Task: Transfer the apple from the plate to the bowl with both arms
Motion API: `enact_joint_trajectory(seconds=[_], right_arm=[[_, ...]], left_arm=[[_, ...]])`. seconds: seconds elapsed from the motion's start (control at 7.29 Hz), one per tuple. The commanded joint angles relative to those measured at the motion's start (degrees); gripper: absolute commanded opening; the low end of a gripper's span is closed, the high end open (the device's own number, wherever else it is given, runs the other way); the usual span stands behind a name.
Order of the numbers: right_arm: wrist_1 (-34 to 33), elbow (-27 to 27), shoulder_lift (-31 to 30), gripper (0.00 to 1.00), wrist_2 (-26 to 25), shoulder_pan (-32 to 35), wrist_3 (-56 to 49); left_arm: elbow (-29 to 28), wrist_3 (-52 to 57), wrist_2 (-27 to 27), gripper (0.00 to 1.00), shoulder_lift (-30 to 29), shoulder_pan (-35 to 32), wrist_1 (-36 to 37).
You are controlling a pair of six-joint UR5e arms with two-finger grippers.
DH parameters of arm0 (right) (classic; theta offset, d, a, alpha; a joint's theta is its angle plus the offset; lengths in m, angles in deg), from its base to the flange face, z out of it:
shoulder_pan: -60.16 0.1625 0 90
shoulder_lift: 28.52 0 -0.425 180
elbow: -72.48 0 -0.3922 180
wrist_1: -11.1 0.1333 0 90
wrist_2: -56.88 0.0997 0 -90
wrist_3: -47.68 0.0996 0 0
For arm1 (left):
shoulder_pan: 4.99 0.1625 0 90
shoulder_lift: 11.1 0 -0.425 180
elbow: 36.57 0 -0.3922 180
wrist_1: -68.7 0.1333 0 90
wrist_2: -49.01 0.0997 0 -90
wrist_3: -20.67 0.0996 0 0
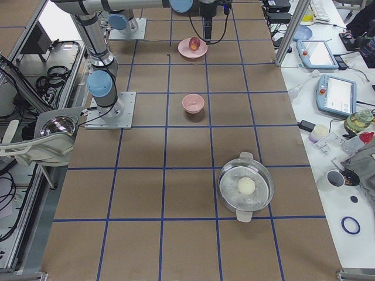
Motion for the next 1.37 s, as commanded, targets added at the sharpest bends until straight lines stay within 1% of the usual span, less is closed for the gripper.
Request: enact_joint_trajectory(seconds=[0.0, 0.14, 0.96, 1.24], right_arm=[[0.02, 0.08, 0.00, 1.00, 0.02, 0.00, 0.00], [0.02, 0.17, 0.00, 1.00, 0.02, -0.08, 0.00], [-0.07, 0.26, 0.08, 1.00, -0.06, -0.17, 0.00], [-0.07, 0.26, 0.08, 1.00, -0.06, -0.17, 0.00]], left_arm=[[1.89, -0.41, -0.08, 1.00, -0.74, -0.10, 3.11], [2.60, -0.50, 0.00, 1.00, -1.09, -0.27, 5.75], [2.61, -0.67, 0.18, 1.00, -1.53, -0.36, 5.78], [3.22, -4.25, 0.09, 1.00, -2.41, -1.15, 6.04]])
